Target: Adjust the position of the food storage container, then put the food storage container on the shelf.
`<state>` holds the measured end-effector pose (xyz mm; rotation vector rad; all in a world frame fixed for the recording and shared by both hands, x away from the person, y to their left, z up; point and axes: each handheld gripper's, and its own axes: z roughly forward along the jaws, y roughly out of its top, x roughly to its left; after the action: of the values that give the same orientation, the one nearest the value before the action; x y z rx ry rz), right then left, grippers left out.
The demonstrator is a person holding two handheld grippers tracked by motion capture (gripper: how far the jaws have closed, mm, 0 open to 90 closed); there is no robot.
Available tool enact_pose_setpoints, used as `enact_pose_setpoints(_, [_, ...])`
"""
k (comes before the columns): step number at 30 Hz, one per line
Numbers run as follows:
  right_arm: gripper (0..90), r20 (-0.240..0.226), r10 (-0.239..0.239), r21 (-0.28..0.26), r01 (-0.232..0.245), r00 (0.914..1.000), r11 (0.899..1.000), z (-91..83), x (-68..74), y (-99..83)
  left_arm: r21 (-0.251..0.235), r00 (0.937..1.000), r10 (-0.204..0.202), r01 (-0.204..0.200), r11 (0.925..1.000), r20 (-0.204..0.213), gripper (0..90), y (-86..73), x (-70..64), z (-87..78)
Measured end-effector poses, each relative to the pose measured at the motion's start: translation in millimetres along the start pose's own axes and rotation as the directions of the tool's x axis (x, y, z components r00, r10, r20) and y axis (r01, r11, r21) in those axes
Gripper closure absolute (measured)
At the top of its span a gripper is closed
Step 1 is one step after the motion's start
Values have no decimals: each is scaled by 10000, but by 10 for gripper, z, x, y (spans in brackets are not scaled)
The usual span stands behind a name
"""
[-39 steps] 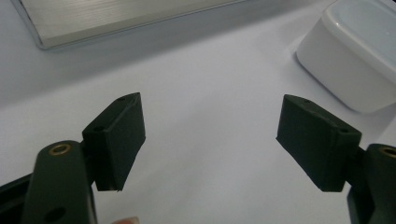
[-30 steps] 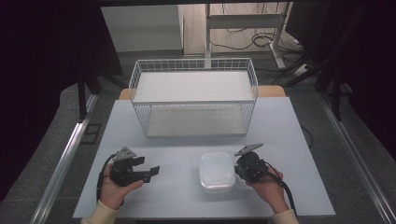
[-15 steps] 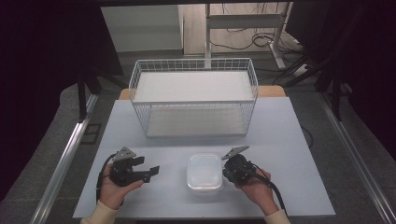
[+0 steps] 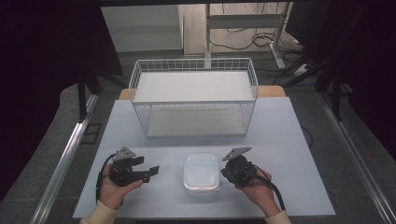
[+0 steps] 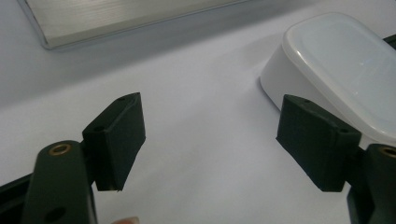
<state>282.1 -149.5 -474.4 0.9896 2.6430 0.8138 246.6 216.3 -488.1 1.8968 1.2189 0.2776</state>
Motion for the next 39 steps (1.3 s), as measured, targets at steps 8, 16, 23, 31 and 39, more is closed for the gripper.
enact_pose_setpoints(8, [597, -487, 1100, -2184, -1180, 9927, 9687, -308, -280, -287, -135, 9999, -53, 55, 9999, 97, 231, 16, -15, -30])
enact_pose_setpoints(16, [324, -1179, 1872, -2534, -2119, 9752, 9439, -314, -389, -361, -409, 9976, -289, 315, 9987, 622, 228, 51, -63, -86])
enact_pose_setpoints(23, [245, -901, 1925, -2492, -2093, 9771, 9456, -297, -359, -345, -434, 9973, -324, 353, 9984, 664, 235, 63, -91, -119])
enact_pose_setpoints(31, [222, -1155, 2138, -2649, -2375, 9700, 9346, -308, -357, -338, -438, 9951, -577, 613, 9972, 798, 236, 90, -131, -121])
enact_pose_setpoints(39, [256, -1636, 2326, -2856, -2717, 9587, 9190, -315, -323, -243, -173, 9867, -1081, 1110, 9937, 1217, 243, 162, -158, -96])
